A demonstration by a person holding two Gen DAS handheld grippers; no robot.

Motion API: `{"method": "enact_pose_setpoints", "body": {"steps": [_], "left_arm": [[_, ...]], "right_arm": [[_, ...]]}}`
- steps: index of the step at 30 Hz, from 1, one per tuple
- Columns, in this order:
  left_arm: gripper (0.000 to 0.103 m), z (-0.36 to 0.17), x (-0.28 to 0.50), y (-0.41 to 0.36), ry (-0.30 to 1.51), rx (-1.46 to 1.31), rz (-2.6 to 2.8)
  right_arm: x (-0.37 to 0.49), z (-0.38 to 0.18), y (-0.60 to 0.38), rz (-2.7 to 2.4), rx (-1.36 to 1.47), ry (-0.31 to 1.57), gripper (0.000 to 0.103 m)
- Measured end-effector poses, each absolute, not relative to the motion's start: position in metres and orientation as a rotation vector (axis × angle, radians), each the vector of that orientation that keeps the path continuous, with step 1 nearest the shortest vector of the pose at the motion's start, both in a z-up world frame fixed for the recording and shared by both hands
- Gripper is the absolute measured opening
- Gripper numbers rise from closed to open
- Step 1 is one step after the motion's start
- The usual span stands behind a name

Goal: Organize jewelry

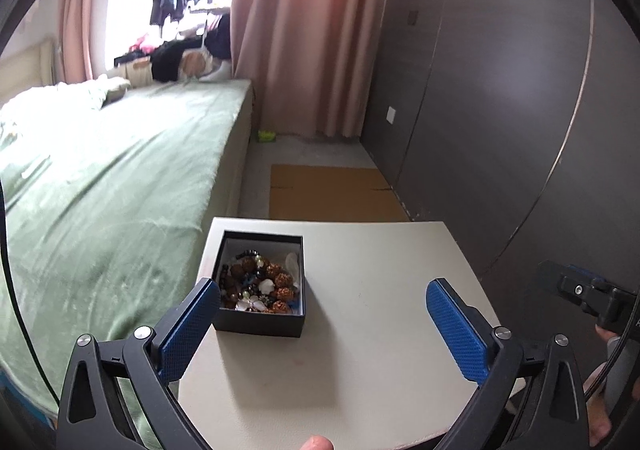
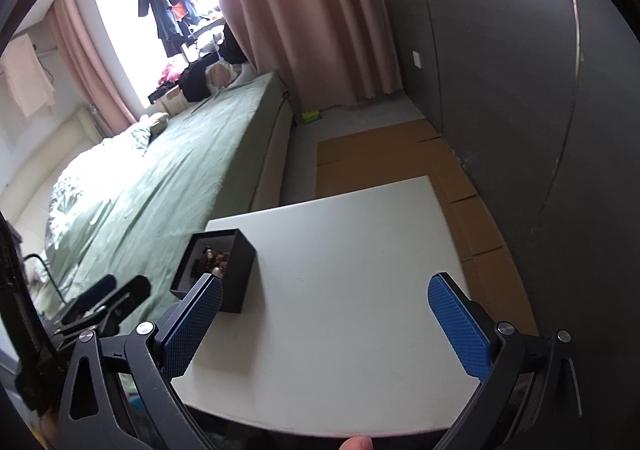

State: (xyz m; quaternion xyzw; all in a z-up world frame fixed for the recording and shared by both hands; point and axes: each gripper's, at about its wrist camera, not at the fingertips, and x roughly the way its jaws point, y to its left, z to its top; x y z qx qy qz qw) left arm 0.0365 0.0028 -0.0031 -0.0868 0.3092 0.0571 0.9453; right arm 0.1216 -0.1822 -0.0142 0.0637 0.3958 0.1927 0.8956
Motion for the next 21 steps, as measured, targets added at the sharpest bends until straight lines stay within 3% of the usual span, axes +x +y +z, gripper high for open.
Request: {"method": "enact_pose_setpoints", "body": {"steps": [7, 21], "left_arm": [[0.103, 0.001, 0.034, -0.006, 0.625, -0.168, 0.111], [0.103, -0.003, 0.033, -0.006, 0.632, -0.170, 0.110]], "right_arm": [[0.105, -0.009, -0.170, 0.437, 0.007, 0.784, 0.103], [0.104, -0.015, -0.185, 0.453, 0.067, 0.814, 0.103]]}}
